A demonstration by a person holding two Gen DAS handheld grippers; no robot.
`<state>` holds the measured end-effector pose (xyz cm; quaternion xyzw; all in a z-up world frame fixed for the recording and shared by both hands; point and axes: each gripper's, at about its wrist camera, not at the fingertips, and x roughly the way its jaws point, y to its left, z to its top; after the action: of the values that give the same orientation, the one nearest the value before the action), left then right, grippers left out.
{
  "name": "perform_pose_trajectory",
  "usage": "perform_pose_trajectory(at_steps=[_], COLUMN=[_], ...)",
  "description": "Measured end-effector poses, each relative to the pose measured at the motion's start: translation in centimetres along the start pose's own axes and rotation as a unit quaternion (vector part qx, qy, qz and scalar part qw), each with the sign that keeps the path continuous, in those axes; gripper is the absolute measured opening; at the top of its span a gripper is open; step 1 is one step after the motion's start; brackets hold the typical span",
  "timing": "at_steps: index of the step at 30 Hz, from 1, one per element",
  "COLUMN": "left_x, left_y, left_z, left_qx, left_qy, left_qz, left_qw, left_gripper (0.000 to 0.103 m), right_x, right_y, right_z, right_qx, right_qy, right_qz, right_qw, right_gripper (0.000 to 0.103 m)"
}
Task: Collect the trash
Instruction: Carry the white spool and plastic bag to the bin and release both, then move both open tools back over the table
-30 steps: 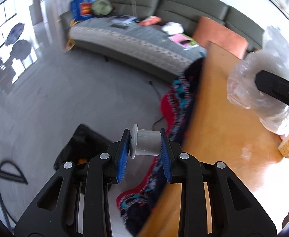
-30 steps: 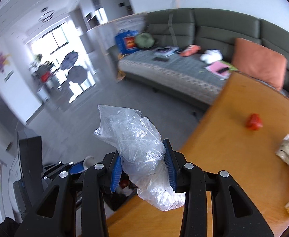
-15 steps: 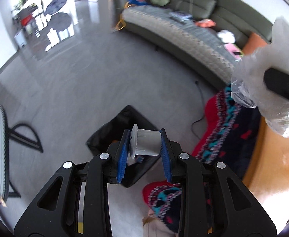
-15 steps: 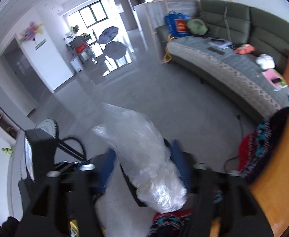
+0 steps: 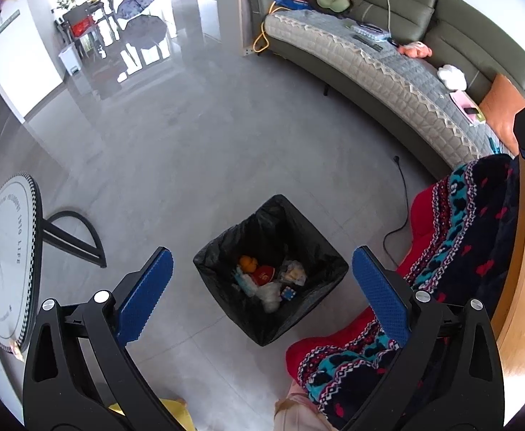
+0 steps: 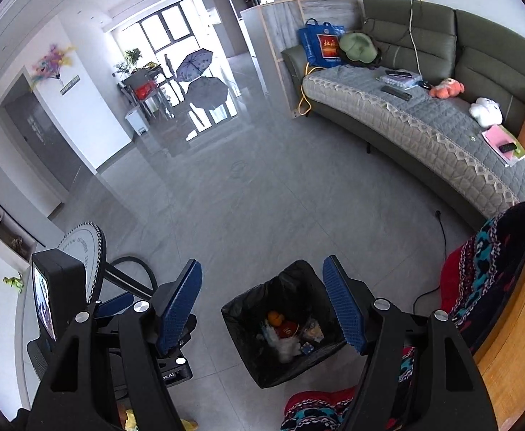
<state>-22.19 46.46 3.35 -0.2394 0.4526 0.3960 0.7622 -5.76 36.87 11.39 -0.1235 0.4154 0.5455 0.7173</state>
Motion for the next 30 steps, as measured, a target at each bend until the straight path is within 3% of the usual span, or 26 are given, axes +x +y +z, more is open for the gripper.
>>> perform_pose_trajectory(at_steps=[11, 17, 24, 30], left_x=[-2.0, -3.5, -6.0, -7.9], left_y=[-3.4, -8.0, -15.3, -22.3], left_z=[-0.3, -0.6, -1.7, -3.9], left_qx=[0.042, 0.083, 0.151, 0.213], left_qy=[-0.011, -0.018, -0.03, -0.034], left_qz=[-0.032, -0.06, -0.105, -0.141], left_qw=[0.9985, 0.9946, 0.9826, 0.9662], left_gripper=[0.097, 0.097, 0.097, 0.097], right_x=[-4.0, -7.7, -13.6, -18.7], right_y=[-3.0, -6.5, -12.0, -17.0], right_z=[-0.9, -2.3, -5.4, -8.9], right_qx=[0.029, 0.063, 0.112, 0.154], right_qy=[-0.026, -0.05, -0.088, -0.111], right_qz=[-0.02, -0.045, -0.091, -0.139], right_qw=[0.999, 0.996, 0.986, 0.972], right_gripper=[0.071, 0.071, 0.071, 0.071])
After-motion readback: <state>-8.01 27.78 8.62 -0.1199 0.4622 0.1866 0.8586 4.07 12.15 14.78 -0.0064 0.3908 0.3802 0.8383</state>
